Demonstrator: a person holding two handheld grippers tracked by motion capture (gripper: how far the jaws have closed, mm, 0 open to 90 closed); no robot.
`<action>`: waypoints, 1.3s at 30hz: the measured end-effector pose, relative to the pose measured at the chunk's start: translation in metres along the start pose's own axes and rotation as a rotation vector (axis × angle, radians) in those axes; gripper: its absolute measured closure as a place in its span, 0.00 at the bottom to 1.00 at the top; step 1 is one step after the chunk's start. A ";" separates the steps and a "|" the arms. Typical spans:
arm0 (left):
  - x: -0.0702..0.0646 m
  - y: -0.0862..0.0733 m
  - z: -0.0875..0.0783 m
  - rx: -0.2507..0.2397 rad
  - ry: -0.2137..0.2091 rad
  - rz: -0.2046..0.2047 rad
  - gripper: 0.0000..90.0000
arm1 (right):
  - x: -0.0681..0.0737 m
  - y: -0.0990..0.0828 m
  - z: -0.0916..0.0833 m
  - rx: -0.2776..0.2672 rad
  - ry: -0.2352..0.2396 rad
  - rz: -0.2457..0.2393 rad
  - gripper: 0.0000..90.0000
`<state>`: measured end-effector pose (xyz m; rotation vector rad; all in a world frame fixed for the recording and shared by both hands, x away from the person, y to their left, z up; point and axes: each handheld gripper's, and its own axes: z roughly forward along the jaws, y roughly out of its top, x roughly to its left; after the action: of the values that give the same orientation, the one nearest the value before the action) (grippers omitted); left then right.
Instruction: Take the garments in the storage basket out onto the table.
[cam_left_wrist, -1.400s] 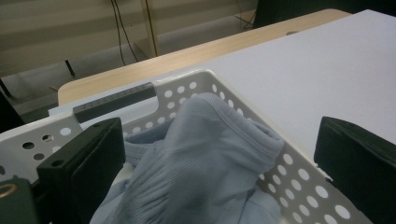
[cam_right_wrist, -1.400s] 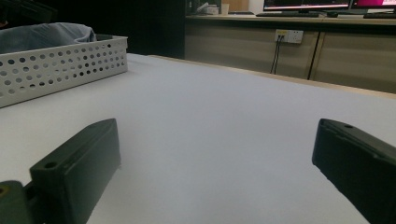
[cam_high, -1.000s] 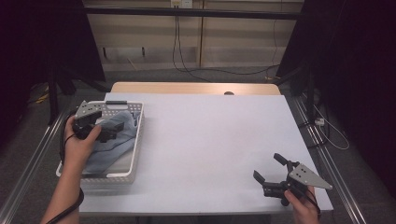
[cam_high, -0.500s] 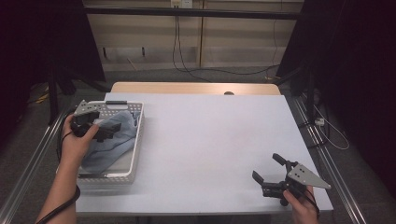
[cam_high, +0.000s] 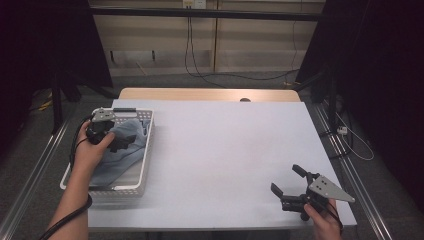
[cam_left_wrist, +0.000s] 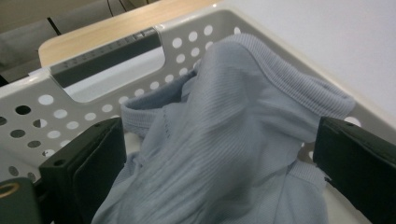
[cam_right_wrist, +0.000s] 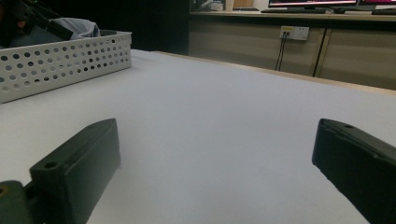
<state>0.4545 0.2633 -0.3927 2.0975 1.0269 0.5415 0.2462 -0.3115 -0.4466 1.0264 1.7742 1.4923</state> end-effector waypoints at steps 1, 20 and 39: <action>0.000 0.000 0.001 0.003 -0.005 0.003 0.03 | 0.000 0.000 0.000 -0.001 0.000 -0.001 0.01; 0.001 -0.005 0.014 0.109 -0.021 0.006 0.03 | 0.000 0.000 0.000 0.001 0.000 -0.004 0.01; 0.002 -0.014 0.029 0.176 -0.026 0.016 0.04 | 0.001 0.000 0.000 0.004 0.008 -0.008 0.01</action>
<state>0.4673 0.2580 -0.4222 2.2617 1.0774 0.4446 0.2457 -0.3108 -0.4464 1.0161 1.7852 1.4905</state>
